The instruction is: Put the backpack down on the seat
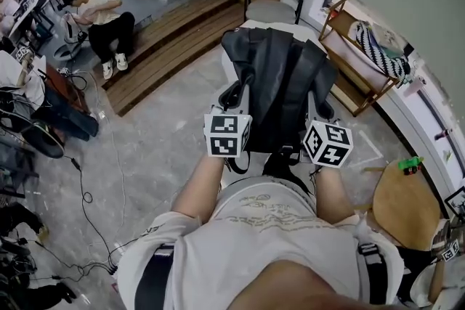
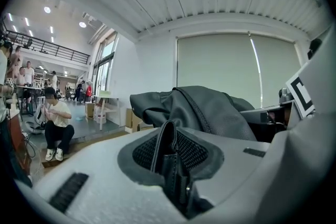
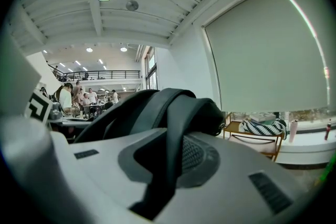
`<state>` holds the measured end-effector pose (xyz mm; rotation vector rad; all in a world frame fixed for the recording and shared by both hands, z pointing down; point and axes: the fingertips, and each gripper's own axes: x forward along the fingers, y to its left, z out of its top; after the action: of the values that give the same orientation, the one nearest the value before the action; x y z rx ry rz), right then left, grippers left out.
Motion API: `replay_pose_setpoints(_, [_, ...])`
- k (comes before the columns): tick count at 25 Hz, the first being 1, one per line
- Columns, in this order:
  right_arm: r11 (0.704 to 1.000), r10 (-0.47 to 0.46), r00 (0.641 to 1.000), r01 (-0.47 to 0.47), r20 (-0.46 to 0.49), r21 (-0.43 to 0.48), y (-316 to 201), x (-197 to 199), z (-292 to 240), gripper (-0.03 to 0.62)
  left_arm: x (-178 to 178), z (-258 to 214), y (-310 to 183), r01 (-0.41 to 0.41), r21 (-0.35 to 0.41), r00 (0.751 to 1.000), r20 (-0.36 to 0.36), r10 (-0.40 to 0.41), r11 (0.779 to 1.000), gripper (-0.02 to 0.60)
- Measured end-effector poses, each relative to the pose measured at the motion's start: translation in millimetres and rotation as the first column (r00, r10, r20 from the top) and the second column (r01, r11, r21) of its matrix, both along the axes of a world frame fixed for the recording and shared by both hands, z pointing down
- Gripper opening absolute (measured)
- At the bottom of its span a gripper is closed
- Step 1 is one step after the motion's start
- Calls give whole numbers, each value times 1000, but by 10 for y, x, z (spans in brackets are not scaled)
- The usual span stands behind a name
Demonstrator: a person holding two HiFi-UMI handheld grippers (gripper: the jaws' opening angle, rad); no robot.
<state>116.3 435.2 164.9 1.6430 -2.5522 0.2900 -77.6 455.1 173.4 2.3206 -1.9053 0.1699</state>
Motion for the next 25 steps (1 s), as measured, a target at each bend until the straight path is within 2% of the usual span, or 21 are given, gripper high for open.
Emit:
replay_pose_setpoints(11, [1000,-13,999,13,33,-11,-604,-159,120,51,-160,85,-556,6,-15,1000,20,-6,1000,80])
replay_pose_setpoints(25, [998,-49,998,51,41,-39,-2054,-160,171,52,-150,186,-1972,17,-63,1000,2,-17,998,77])
